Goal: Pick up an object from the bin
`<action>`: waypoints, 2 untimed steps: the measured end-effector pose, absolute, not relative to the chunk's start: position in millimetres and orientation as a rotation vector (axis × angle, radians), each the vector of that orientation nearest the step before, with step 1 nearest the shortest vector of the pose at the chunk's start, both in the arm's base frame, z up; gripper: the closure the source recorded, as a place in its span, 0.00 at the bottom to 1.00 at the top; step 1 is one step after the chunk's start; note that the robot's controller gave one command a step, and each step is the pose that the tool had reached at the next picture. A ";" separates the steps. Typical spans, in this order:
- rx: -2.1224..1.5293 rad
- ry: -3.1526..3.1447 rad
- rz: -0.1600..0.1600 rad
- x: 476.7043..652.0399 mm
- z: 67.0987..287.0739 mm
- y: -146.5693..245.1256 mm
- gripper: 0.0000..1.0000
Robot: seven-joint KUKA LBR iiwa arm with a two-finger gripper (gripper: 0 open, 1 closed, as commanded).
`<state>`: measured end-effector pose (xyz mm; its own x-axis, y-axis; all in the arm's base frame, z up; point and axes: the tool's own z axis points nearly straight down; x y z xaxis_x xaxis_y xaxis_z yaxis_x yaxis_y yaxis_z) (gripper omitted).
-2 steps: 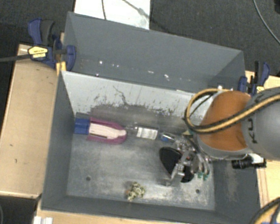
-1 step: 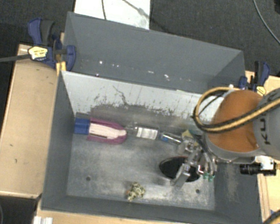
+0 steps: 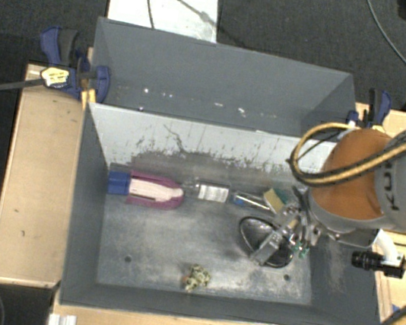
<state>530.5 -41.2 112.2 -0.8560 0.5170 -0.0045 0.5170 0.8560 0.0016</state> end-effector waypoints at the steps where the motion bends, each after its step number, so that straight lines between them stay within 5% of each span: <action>1: 1.252 2.883 -0.001 519.9 69.2 -45.2 0.00; 2: 1.457 2.787 -0.001 510.9 70.0 -25.7 0.00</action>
Offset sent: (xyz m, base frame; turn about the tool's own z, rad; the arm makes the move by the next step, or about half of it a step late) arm -0.0102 -0.0035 -0.0422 0.2764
